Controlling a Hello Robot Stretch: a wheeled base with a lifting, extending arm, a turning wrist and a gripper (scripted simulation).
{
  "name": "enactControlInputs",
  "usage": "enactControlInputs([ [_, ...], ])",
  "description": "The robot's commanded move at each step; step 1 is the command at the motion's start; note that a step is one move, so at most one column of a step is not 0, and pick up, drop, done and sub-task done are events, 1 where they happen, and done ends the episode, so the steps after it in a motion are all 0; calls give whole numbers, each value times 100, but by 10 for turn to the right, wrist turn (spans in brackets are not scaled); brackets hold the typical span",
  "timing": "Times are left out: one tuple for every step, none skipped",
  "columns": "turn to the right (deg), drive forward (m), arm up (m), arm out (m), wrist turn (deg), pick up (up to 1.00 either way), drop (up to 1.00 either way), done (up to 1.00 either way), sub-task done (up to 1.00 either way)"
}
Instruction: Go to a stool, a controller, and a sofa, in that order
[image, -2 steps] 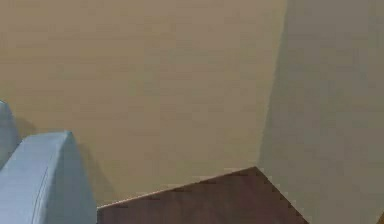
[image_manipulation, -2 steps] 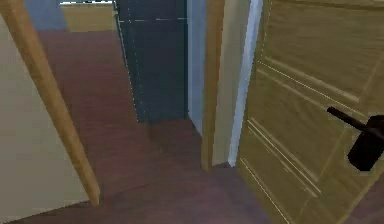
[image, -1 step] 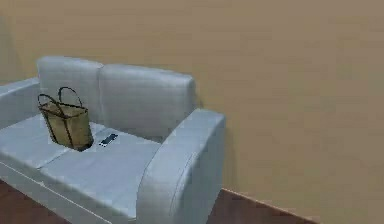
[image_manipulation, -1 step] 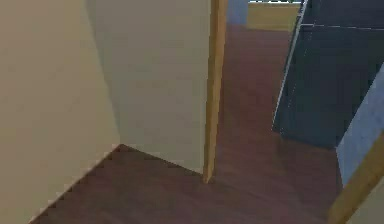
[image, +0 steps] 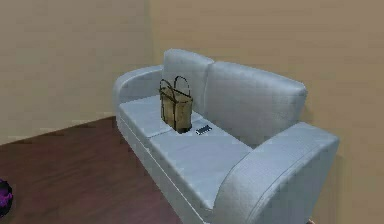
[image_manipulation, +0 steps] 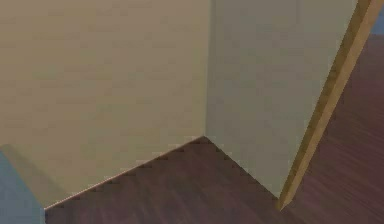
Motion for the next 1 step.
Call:
enactControlInputs([
  [0, 0, 0, 0, 0, 0, 0, 100, 0],
])
